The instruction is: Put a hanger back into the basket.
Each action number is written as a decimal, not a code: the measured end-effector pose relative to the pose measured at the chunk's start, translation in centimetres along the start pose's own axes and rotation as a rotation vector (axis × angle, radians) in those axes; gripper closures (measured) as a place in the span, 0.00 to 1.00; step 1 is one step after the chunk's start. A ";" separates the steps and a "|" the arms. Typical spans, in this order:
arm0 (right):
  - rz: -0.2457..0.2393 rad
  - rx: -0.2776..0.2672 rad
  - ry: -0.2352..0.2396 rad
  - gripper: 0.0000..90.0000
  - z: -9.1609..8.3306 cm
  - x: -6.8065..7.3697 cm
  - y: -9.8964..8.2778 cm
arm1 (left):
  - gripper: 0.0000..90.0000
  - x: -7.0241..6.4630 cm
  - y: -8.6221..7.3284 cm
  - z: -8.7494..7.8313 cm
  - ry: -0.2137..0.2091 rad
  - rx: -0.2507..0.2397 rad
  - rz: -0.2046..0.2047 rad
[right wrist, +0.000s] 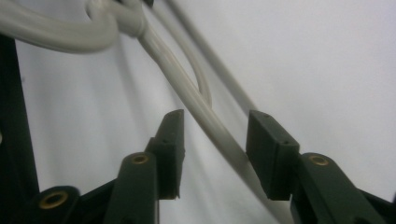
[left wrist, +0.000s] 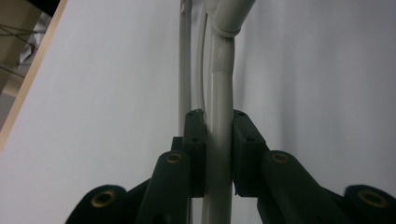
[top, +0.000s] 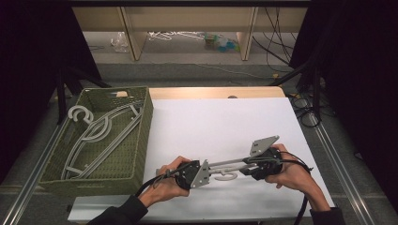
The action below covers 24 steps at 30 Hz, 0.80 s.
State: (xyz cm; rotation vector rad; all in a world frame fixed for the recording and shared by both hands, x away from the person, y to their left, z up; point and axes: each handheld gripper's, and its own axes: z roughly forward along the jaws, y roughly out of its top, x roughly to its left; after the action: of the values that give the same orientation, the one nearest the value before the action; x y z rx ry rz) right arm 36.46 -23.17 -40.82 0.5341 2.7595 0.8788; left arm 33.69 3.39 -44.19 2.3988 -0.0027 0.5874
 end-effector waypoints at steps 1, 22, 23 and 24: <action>0.012 -0.019 -0.006 0.60 -0.2 0.0 0.0 | 0.87 0.0 0.0 0.0 0.000 0.000 0.000; 0.144 -0.193 -0.113 0.45 -1.3 1.1 -0.7 | 0.87 4.5 -2.2 -4.0 -0.065 -0.172 -0.648; 0.149 -0.192 -0.117 0.45 -1.1 1.3 -0.9 | 0.87 4.7 -2.4 -4.3 -0.074 -0.186 -0.662; 0.154 -0.189 -0.118 0.45 -1.1 1.3 -1.0 | 0.87 4.8 -2.6 -4.6 -0.069 -0.191 -0.678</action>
State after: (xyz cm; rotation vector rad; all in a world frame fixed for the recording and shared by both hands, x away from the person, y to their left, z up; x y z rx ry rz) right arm 34.65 -23.95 -40.62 0.7445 2.5230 1.0909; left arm 36.50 8.88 -40.67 2.0524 0.6656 0.1716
